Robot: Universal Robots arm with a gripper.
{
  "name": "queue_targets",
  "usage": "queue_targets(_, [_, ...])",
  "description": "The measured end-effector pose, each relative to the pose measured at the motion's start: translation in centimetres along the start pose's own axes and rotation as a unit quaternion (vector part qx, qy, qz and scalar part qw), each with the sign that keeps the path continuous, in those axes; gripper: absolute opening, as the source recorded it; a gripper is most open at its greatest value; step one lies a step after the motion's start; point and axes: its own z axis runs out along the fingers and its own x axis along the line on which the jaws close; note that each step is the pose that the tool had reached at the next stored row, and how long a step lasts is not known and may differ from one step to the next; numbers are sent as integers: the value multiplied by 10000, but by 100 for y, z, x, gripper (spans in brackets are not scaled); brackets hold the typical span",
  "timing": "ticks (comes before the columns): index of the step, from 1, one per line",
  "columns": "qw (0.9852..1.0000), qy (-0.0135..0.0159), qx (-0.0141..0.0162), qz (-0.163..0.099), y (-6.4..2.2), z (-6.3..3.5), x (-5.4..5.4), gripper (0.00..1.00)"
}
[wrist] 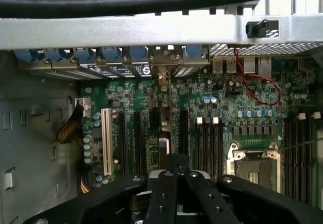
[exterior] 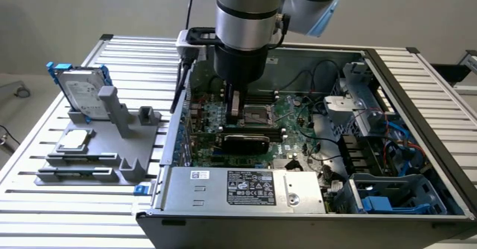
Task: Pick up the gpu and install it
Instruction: 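Press down on the gpu until it lock into place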
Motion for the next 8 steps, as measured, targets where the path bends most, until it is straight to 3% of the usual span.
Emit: queue_targets(8, [10000, 0, 0, 7, 1, -11, 0, 11])
